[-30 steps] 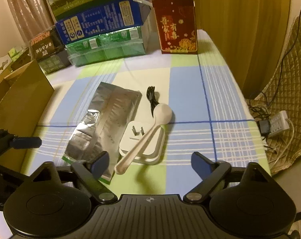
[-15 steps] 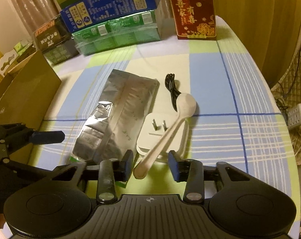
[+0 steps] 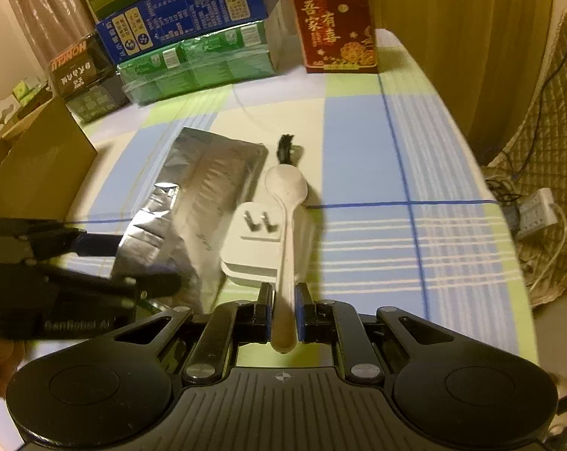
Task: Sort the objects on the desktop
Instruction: 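Grasp the silver foil bag with left tool while right tool grasps the white spoon handle, then lift the foil bag with left tool while right tool lifts the spoon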
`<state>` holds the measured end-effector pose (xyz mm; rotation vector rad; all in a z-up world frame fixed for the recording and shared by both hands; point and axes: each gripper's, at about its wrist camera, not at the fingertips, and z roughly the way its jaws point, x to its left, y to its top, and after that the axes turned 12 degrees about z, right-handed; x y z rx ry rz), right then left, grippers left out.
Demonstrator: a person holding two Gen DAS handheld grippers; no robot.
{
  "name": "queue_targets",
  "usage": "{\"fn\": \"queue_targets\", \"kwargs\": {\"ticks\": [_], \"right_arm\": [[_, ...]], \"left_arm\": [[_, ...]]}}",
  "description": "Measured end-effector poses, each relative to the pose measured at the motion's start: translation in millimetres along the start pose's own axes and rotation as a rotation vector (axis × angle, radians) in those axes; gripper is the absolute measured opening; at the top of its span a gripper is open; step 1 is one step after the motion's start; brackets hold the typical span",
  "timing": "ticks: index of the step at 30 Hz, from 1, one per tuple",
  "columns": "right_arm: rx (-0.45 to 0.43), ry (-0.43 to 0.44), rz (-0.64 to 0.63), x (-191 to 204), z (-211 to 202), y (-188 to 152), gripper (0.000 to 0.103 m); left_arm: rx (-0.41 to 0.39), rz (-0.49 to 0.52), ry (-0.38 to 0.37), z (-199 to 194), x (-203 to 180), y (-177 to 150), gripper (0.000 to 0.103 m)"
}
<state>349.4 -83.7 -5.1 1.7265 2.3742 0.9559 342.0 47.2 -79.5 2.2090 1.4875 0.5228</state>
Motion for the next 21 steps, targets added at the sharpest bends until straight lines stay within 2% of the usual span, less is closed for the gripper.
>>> {"fn": "queue_targets", "kwargs": {"ticks": [3,5,7,8,10,15,21], "right_arm": [[-0.006,-0.006,0.009,-7.7,-6.3,-2.4,0.009],[-0.008,-0.012,0.009,-11.1,-10.4,-3.7,0.009],[-0.010,-0.017,0.000,-12.8,-15.2,-7.5,0.009],[-0.008,-0.019,-0.007,-13.3,-18.2,-10.2,0.009],[-0.004,-0.017,-0.017,-14.3,-23.5,-15.6,0.009],[0.030,-0.014,-0.065,-13.6,-37.5,-35.0,0.009],[0.064,-0.006,-0.110,-15.8,-60.2,-62.5,0.009]], "left_arm": [[0.005,-0.012,-0.019,5.2,-0.7,2.6,0.057],[0.008,-0.023,-0.038,6.8,-2.9,3.9,0.042],[0.006,-0.021,-0.033,4.9,-5.7,5.0,0.039],[0.004,-0.019,-0.032,3.1,-6.4,5.1,0.030],[0.008,-0.029,-0.041,-3.4,-7.2,3.5,0.026],[0.017,-0.018,-0.030,-24.9,-15.6,-10.1,0.021],[0.028,-0.036,-0.028,-58.4,-27.0,-47.1,0.019]]}}
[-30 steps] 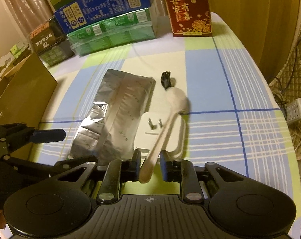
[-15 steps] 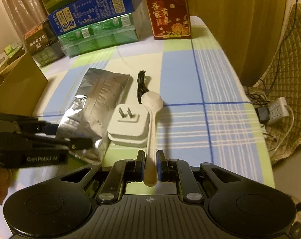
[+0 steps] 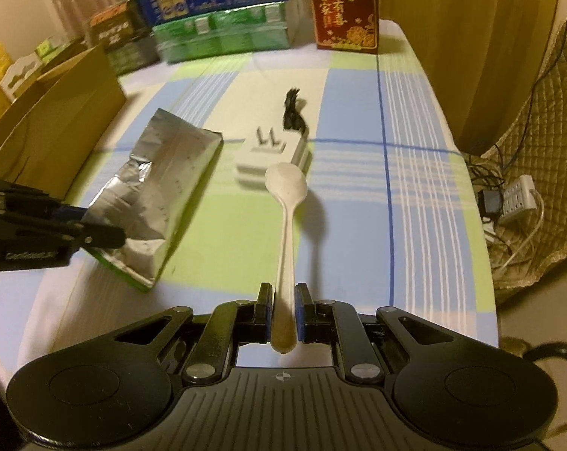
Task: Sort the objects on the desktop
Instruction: 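Lift the foil bag with left tool while right tool lifts the spoon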
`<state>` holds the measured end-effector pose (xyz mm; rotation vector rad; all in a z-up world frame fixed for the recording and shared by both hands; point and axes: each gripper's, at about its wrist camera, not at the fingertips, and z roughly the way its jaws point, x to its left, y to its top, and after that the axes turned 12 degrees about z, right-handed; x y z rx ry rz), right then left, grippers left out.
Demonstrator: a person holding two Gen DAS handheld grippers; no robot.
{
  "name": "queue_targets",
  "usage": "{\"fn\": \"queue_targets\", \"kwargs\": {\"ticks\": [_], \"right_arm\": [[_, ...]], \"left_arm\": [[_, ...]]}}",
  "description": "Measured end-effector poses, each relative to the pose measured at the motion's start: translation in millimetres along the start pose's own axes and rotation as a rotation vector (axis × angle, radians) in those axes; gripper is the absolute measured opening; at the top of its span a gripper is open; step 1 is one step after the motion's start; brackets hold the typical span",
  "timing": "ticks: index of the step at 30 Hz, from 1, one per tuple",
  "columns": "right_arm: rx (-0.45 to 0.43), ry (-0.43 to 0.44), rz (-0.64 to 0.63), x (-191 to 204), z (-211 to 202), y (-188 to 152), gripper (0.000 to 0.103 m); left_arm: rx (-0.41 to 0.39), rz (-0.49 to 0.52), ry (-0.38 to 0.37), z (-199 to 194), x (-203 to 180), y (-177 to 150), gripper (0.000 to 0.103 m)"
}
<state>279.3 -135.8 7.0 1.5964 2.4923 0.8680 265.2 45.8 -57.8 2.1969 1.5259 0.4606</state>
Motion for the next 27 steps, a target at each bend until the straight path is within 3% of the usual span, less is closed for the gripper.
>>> {"fn": "queue_targets", "kwargs": {"ticks": [7,8,9,11,21,27], "right_arm": [[0.053,-0.009,-0.022,-4.7,-15.4,-28.5,0.011],[0.052,-0.016,-0.020,-5.7,-15.6,-30.6,0.017],[0.047,-0.020,-0.015,-6.3,-16.4,-31.3,0.032],[0.030,-0.015,0.000,-7.2,-18.1,-31.1,0.050],[0.002,-0.013,-0.038,1.7,2.6,-16.8,0.051],[0.023,-0.023,-0.041,-0.1,22.1,-6.4,0.050]], "left_arm": [[0.016,0.005,-0.011,-33.0,-18.6,-37.0,0.019],[0.022,0.006,-0.013,-35.2,-19.8,-40.6,0.020],[0.026,0.007,-0.012,-37.4,-21.0,-42.8,0.020],[0.028,0.006,-0.005,-41.3,-21.3,-46.0,0.022],[-0.009,-0.031,0.027,-54.4,-9.1,-44.7,0.028],[-0.010,-0.047,0.024,-43.7,-4.4,-38.6,0.040]]}}
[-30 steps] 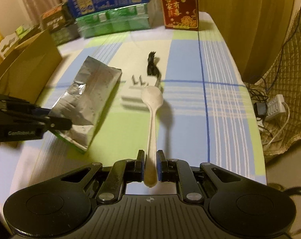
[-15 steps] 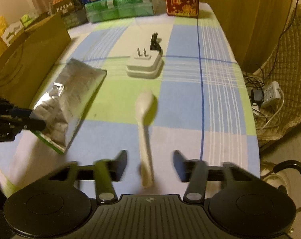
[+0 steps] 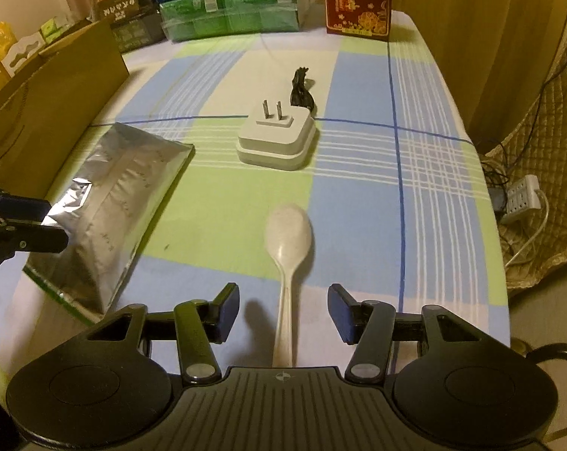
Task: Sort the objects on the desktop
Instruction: 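Lift the foil bag with left tool while right tool lifts the spoon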
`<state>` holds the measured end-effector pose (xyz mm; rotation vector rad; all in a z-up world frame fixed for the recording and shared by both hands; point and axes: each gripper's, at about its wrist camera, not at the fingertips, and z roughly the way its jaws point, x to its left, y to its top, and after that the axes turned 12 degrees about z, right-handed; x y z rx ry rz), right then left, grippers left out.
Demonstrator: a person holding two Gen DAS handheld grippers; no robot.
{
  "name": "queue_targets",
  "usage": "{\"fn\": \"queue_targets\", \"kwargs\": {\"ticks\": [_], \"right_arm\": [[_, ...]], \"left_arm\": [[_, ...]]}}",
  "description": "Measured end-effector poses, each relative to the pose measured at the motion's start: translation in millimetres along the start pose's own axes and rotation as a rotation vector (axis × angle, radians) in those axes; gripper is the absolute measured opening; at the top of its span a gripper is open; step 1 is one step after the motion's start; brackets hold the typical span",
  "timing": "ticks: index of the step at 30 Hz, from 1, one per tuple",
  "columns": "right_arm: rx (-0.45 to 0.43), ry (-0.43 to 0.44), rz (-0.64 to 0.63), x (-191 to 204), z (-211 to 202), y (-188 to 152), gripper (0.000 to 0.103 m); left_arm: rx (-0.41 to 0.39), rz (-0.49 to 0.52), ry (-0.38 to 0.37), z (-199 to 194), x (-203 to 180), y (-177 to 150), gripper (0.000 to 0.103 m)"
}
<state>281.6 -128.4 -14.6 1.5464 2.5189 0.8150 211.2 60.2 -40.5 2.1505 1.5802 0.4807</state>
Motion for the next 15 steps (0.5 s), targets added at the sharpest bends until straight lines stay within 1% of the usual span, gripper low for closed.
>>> {"fn": "queue_targets", "kwargs": {"ticks": [1,3,6,10,12,13,14,15], "right_arm": [[0.002,0.000,-0.004,0.3,1.7,0.4,0.049],[0.005,0.000,-0.016,1.9,5.1,1.6,0.039],[0.007,0.001,-0.022,3.8,9.5,3.4,0.031],[0.004,-0.017,-0.042,7.8,12.5,4.2,0.023],[0.004,-0.018,-0.046,8.8,13.0,4.4,0.013],[0.004,-0.021,-0.050,9.6,13.1,4.4,0.010],[0.004,-0.026,-0.056,10.1,13.3,4.2,0.005],[0.004,-0.029,-0.060,10.5,13.4,4.2,0.004]], "left_arm": [[0.001,-0.003,0.000,2.0,0.5,0.5,0.043],[0.000,-0.007,-0.004,5.5,1.0,1.4,0.046],[0.001,-0.015,-0.009,10.4,1.6,3.0,0.048],[0.001,-0.021,-0.006,15.5,2.8,5.5,0.052],[0.000,-0.025,-0.004,17.1,3.9,6.8,0.059],[-0.001,-0.026,0.001,17.7,4.0,7.5,0.064],[-0.001,-0.027,0.002,18.3,4.4,8.4,0.066],[0.000,-0.031,0.001,19.3,4.8,9.3,0.066]]}}
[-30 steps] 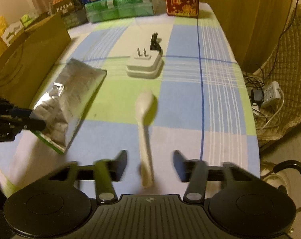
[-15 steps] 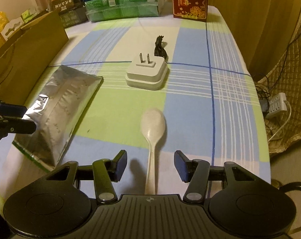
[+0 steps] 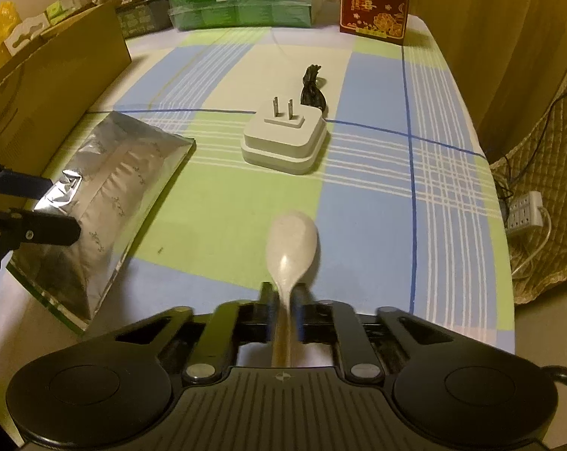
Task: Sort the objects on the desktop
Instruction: 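Lift the foil bag with left tool while right tool lifts the spoon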
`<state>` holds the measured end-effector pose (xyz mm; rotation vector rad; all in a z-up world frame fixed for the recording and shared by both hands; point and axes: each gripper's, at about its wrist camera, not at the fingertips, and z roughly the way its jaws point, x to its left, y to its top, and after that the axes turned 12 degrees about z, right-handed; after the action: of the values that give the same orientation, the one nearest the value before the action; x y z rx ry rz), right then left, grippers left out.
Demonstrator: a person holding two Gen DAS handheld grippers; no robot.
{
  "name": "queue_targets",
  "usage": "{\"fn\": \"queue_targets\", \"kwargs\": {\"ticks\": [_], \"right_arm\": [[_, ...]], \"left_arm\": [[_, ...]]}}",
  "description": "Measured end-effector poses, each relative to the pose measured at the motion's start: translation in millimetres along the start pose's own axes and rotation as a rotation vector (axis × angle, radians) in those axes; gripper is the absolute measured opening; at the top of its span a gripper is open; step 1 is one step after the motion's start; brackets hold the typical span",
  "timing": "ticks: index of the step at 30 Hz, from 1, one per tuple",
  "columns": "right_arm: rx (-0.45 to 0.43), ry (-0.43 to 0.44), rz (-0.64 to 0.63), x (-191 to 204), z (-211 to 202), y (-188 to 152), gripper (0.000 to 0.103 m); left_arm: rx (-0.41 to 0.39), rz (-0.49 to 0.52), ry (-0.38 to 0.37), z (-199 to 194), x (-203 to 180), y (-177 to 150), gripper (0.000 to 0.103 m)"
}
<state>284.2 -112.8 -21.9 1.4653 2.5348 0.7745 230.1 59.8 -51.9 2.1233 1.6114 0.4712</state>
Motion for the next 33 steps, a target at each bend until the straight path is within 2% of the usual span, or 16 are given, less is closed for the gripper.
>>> {"fn": "queue_targets", "kwargs": {"ticks": [8,24,28,30,32,33], "right_arm": [[-0.016,0.011,0.027,0.6,-4.2,2.6,0.004],[-0.032,0.024,0.046,1.3,-7.1,11.8,0.004],[-0.034,0.031,0.051,2.8,-7.3,12.6,0.004],[-0.036,0.034,0.051,4.8,-7.7,13.4,0.004],[-0.038,0.037,0.050,6.8,-8.6,13.8,0.004],[-0.038,0.038,0.049,7.8,-9.0,13.5,0.004]], "left_arm": [[0.023,-0.009,-0.004,13.1,-0.5,10.3,0.076],[0.149,-0.002,0.018,65.1,-4.5,29.2,0.072],[0.151,0.019,0.047,67.7,-7.1,29.1,0.067],[0.148,0.016,0.047,67.1,-6.4,30.0,0.061],[0.151,0.027,0.050,66.2,-7.7,31.8,0.049],[0.154,0.031,0.048,66.0,-8.0,32.1,0.047]]}}
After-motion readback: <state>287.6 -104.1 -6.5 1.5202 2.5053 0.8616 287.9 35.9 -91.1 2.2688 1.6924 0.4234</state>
